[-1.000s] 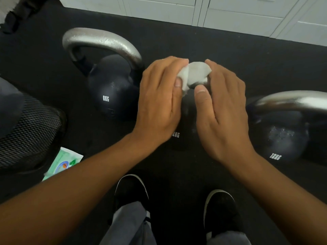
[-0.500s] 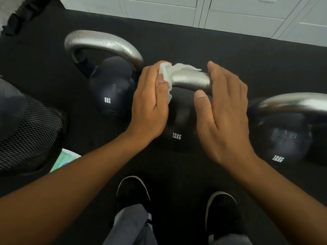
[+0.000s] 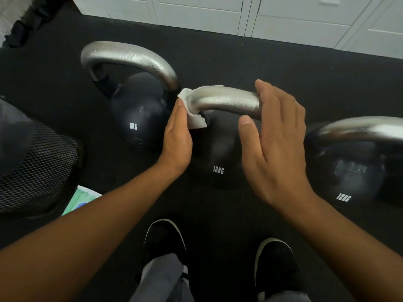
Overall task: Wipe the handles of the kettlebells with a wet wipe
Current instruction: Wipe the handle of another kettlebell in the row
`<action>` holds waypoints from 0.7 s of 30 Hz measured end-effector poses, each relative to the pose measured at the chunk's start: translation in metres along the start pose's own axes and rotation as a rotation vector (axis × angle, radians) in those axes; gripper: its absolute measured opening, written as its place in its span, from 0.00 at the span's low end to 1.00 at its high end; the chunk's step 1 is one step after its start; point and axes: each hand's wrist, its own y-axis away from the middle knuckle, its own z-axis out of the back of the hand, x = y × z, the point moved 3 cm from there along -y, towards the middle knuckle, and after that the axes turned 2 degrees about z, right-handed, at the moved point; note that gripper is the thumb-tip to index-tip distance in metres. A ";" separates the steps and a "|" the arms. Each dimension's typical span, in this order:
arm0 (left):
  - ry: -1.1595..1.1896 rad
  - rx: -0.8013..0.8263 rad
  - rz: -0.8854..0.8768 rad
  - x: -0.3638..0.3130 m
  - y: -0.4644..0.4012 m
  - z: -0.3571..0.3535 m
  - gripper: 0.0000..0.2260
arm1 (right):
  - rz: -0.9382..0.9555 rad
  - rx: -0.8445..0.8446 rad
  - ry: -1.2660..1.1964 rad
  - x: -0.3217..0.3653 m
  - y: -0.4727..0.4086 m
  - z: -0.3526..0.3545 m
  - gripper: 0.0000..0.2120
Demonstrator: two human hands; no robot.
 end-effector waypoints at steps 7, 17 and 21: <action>0.053 0.036 0.011 0.001 -0.009 0.004 0.31 | -0.001 -0.008 -0.003 0.001 0.001 0.000 0.28; -0.450 0.086 -0.605 -0.032 0.004 -0.015 0.14 | 0.011 0.004 -0.005 0.001 0.000 0.000 0.28; -0.266 0.016 -0.300 -0.024 -0.004 -0.007 0.15 | 0.015 0.012 -0.011 -0.001 0.000 0.001 0.28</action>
